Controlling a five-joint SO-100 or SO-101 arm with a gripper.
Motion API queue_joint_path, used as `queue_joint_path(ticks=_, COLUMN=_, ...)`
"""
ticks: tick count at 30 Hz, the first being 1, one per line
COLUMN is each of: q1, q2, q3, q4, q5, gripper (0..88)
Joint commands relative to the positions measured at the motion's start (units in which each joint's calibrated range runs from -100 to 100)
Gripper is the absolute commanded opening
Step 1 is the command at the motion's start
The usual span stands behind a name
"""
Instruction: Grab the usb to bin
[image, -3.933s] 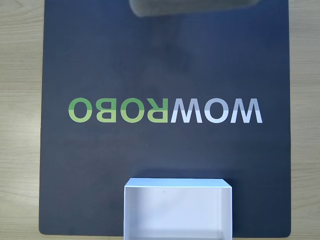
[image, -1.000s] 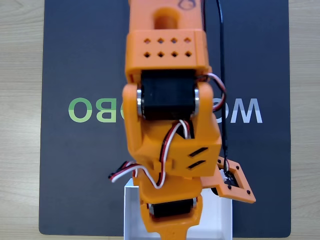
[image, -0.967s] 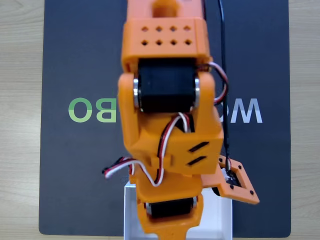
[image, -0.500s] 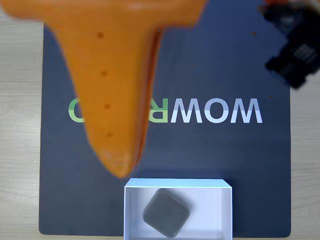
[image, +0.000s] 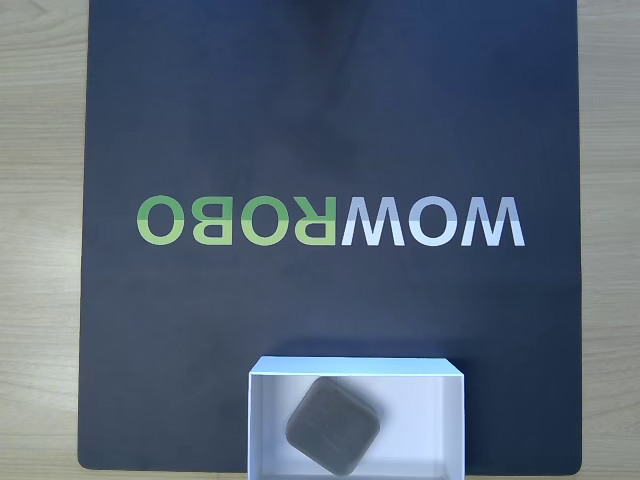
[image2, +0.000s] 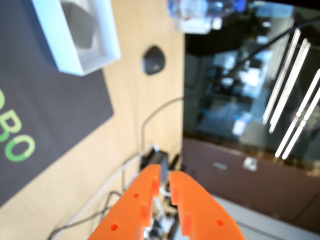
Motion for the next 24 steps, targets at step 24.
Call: queue_joint_path(ticks=24, q1=0.6, q2=-65.5, q3=96.1, q4=-30.5, q5=-0.4, gripper=1.9)
